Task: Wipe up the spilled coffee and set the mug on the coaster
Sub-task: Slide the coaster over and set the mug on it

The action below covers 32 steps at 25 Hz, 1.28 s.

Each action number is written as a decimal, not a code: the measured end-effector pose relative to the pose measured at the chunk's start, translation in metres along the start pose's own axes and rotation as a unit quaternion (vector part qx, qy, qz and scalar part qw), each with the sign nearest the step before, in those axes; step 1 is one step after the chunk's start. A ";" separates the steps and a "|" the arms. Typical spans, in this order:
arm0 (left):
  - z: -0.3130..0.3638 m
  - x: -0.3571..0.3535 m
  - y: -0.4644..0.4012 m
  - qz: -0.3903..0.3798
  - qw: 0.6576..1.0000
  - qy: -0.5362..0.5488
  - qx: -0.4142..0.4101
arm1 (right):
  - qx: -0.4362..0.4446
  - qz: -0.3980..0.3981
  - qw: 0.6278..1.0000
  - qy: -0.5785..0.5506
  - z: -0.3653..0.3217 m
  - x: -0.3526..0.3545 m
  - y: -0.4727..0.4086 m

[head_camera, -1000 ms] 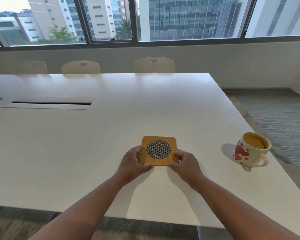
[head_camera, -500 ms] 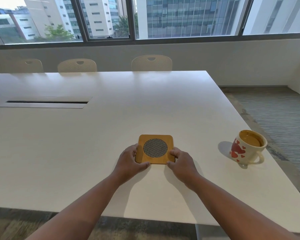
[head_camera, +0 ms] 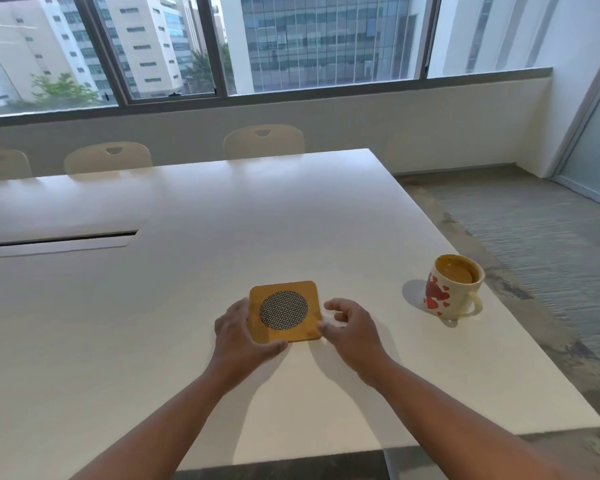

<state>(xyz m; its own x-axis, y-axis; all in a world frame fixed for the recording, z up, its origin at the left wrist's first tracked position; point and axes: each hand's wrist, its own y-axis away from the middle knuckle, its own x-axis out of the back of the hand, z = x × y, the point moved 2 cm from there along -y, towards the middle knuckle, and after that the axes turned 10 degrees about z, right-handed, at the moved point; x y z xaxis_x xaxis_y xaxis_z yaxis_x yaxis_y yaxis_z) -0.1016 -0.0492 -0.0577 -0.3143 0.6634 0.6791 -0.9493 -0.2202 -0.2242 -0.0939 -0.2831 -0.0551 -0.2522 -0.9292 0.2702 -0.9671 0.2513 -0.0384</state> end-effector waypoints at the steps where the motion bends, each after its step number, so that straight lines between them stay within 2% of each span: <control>1: 0.008 -0.007 -0.001 0.010 0.999 -0.026 -0.015 | 0.006 0.034 0.999 -0.011 0.000 0.011 0.001; 3: 0.035 -0.023 -0.003 0.014 0.998 -0.034 -0.052 | 0.028 0.091 0.995 -0.030 0.000 0.034 0.003; 7: 0.105 -0.072 -0.009 -0.045 0.991 0.046 -0.117 | 0.066 0.177 0.979 -0.075 0.004 0.087 0.009; 10: 0.151 -0.113 -0.005 -0.090 0.984 0.113 -0.107 | 0.067 0.265 0.958 -0.083 0.013 0.129 0.011; 13: 0.184 -0.149 0.001 -0.114 0.975 0.176 -0.078 | 0.029 0.339 0.935 -0.103 0.022 0.171 0.007; 15: 0.200 -0.165 0.005 -0.120 0.971 0.193 -0.069 | -0.024 0.330 0.937 -0.109 0.028 0.190 0.000; 19: 0.218 -0.185 0.009 -0.128 0.966 0.222 -0.041 | -0.135 0.243 0.950 -0.142 0.033 0.204 -0.016; 26: 0.222 -0.199 0.009 -0.115 0.956 0.271 -0.017 | -0.129 0.174 0.964 -0.151 0.043 0.201 -0.034; 32: 0.220 -0.202 0.004 -0.120 0.949 0.290 -0.013 | -0.143 0.137 0.958 -0.207 0.047 0.196 -0.041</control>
<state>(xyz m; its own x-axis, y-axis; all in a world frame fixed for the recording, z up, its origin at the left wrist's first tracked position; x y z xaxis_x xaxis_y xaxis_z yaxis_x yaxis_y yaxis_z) -0.0415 -0.3414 -0.0427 -0.0301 0.9763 0.2143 -0.9911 -0.0012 -0.1335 -0.1057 -0.4886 -0.0461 -0.5445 -0.8303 -0.1189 -0.8288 0.5109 0.2284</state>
